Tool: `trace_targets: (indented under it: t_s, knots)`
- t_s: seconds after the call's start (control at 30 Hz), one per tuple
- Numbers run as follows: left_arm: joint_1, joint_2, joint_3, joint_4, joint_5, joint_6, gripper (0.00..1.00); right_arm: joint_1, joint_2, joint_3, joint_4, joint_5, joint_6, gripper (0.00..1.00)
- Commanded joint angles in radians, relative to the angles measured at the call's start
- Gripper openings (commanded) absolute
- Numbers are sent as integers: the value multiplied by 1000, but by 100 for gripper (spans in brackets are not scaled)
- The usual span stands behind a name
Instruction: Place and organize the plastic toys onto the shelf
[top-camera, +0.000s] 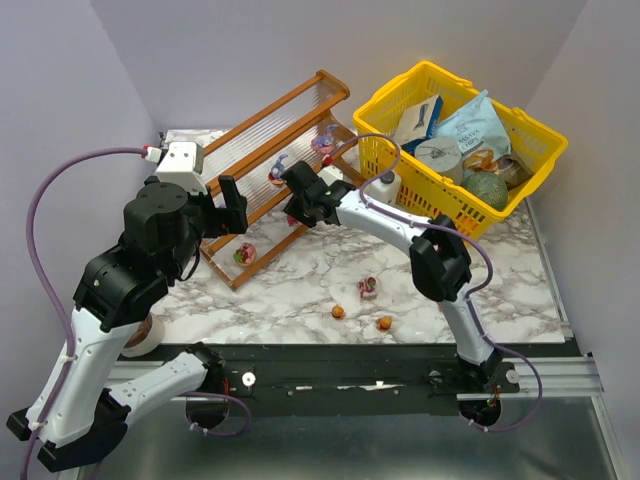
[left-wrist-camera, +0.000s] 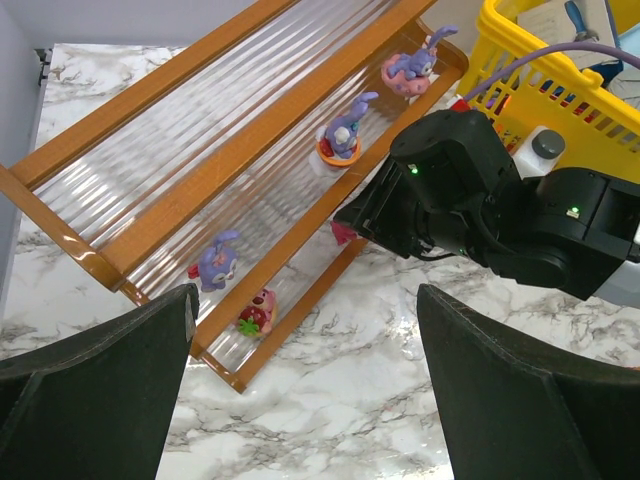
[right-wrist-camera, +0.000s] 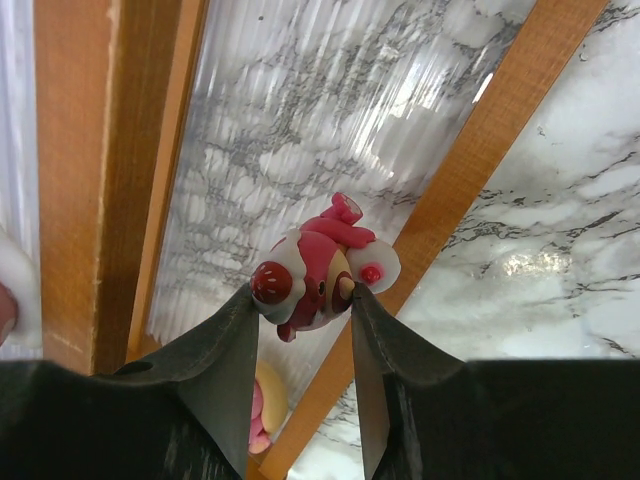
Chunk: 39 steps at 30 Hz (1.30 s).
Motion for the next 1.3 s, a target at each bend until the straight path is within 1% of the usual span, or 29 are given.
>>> trace_targets:
  t_s: [0.0,0.23,0.73,1.07,1.27]
  knots:
    - [-5,-1,17,3,-30,8,99,4,40,62,-89,56,50,10]
    - [-5,-4,9,3,-35,10,99,5,51,39,-111,50,83,11]
    - [-5,0,17,-4,-42,13,99,5,69,-21,22,26,70,11]
    - [-5,3,23,-11,-51,13,99,4,97,-10,27,12,81,11]
    - [-5,5,21,-11,-55,14,99,5,111,3,-2,3,93,18]
